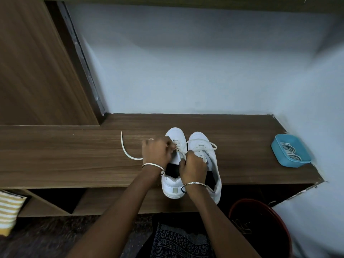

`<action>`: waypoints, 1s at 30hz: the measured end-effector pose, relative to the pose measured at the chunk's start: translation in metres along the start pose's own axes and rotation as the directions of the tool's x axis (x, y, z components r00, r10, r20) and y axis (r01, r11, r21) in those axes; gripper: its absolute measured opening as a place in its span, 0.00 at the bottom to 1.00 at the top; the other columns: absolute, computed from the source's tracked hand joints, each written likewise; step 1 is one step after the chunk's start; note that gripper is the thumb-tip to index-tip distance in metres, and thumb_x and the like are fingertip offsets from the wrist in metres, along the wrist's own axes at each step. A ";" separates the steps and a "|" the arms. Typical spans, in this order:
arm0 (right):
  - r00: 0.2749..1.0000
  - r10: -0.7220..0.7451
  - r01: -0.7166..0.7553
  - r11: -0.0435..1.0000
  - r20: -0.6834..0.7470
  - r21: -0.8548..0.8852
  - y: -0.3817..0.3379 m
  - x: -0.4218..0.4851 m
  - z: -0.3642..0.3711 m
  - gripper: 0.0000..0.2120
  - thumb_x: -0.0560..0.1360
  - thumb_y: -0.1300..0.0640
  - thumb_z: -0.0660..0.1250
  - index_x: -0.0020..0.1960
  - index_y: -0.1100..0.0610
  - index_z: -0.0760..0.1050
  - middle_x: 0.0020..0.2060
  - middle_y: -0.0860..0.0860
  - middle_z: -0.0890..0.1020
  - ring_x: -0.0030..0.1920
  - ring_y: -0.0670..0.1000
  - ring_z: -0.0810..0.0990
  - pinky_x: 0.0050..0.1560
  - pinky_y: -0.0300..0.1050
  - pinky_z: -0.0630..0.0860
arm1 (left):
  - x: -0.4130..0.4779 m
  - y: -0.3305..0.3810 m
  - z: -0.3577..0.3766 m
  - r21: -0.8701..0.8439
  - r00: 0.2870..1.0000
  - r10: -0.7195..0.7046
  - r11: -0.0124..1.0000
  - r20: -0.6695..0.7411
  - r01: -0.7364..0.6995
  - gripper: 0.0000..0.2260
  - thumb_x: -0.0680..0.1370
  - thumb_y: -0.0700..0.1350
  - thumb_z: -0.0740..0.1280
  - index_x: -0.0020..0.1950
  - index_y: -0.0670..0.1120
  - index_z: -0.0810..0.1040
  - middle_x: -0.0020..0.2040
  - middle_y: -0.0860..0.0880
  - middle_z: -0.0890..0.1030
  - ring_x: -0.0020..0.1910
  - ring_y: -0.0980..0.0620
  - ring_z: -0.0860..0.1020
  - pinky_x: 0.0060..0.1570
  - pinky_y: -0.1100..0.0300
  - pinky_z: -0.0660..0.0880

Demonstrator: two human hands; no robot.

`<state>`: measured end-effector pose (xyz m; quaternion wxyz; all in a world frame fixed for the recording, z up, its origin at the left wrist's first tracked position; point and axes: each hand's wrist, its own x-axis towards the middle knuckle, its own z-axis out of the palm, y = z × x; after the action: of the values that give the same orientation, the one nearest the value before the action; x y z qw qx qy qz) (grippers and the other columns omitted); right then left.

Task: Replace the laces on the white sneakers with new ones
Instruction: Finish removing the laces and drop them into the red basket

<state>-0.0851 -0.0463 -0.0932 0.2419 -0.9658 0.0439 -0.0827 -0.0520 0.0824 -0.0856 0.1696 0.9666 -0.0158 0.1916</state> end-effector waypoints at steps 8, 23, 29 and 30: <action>1.000 -0.001 0.001 1.000 -0.006 -0.025 0.001 -0.001 0.004 0.08 0.80 0.57 0.60 0.54 0.60 0.74 0.46 0.56 0.84 0.48 0.58 0.82 0.42 0.46 0.70 | -0.017 -0.057 -0.012 -0.592 0.581 -0.806 0.416 0.111 0.691 0.07 0.80 0.44 0.65 0.51 0.41 0.81 0.50 0.41 0.83 0.52 0.40 0.80 0.54 0.52 0.73; 0.999 0.026 -0.024 0.998 0.026 -0.057 0.000 0.001 0.005 0.07 0.80 0.58 0.59 0.53 0.59 0.73 0.47 0.57 0.83 0.50 0.60 0.81 0.42 0.47 0.67 | 0.001 0.012 0.007 0.383 0.978 0.194 0.900 0.077 -0.208 0.06 0.62 0.43 0.76 0.30 0.50 0.79 0.31 0.51 0.78 0.33 0.46 0.77 0.43 0.53 0.69; 1.000 0.014 -0.014 0.998 0.003 -0.053 0.001 0.000 0.006 0.08 0.80 0.58 0.60 0.55 0.61 0.74 0.47 0.58 0.83 0.50 0.60 0.81 0.42 0.47 0.67 | -0.008 0.006 -0.001 -0.021 0.992 -0.122 0.992 -0.019 0.121 0.03 0.75 0.44 0.67 0.48 0.49 0.77 0.47 0.50 0.82 0.46 0.43 0.79 0.49 0.50 0.66; 1.000 0.016 -0.017 0.999 -0.001 -0.052 0.001 0.000 0.007 0.09 0.80 0.58 0.60 0.56 0.61 0.74 0.48 0.58 0.83 0.50 0.60 0.81 0.41 0.46 0.66 | -0.007 0.000 0.000 -0.160 0.972 -0.230 0.962 -0.042 0.221 0.02 0.77 0.43 0.65 0.49 0.48 0.76 0.47 0.47 0.82 0.47 0.41 0.79 0.49 0.50 0.68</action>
<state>-0.0838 -0.0441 -0.0997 0.2174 -0.9713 0.0540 -0.0798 -0.0582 0.0818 -0.0882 0.2649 0.9399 0.0845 0.1983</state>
